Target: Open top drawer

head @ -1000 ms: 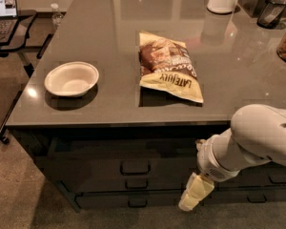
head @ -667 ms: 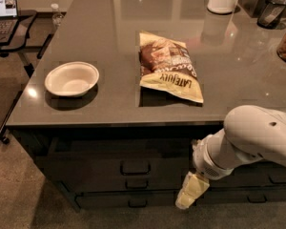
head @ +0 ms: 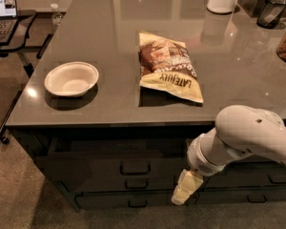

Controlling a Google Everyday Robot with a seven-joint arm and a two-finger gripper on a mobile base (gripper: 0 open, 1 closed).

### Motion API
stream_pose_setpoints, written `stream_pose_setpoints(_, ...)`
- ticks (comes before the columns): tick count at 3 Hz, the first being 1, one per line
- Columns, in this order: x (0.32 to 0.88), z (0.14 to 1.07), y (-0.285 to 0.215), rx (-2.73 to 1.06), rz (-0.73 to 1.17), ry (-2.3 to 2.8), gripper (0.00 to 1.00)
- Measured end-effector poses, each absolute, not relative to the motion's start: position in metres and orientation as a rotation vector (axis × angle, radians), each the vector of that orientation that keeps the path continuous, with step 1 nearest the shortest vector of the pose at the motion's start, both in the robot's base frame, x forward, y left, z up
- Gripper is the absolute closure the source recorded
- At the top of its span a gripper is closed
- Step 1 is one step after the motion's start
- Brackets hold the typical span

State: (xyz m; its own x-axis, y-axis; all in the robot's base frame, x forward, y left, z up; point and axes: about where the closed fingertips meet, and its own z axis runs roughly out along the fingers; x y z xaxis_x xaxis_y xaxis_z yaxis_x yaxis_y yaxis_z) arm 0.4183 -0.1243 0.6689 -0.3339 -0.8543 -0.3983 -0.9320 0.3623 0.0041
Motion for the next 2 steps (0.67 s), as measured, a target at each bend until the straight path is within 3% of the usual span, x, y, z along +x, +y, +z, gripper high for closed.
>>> stream_pose_setpoints(2, 0.4281, 0.6499, -0.1180, -1.611, 0.351, 2.290, 0.00)
